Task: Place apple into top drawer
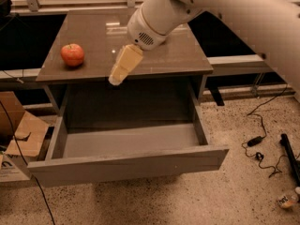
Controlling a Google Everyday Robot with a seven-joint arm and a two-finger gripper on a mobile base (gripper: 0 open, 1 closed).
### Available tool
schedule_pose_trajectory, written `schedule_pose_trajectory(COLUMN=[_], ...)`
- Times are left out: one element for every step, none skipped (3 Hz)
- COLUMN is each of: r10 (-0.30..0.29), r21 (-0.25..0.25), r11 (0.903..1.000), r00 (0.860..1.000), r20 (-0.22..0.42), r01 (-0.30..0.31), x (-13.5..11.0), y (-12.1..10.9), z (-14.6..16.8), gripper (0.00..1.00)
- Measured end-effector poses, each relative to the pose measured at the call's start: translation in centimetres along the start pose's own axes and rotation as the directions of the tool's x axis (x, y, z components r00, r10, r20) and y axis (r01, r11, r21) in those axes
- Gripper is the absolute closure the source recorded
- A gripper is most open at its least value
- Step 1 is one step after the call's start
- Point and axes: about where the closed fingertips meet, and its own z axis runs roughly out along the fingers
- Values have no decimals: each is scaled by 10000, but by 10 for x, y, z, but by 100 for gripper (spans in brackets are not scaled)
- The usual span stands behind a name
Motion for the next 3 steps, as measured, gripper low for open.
schedule_pose_trajectory(r10=[139,253,292], r21=[22,-208,-518], r11=[9999,9995,9984], r00=[9984,9951,9930], r20=[541,953,1148], r01=[-140,-234,-234], x=[-14,-26,-34], y=[-23,-45,-62], z=[30,64,97], gripper=[0,0,0])
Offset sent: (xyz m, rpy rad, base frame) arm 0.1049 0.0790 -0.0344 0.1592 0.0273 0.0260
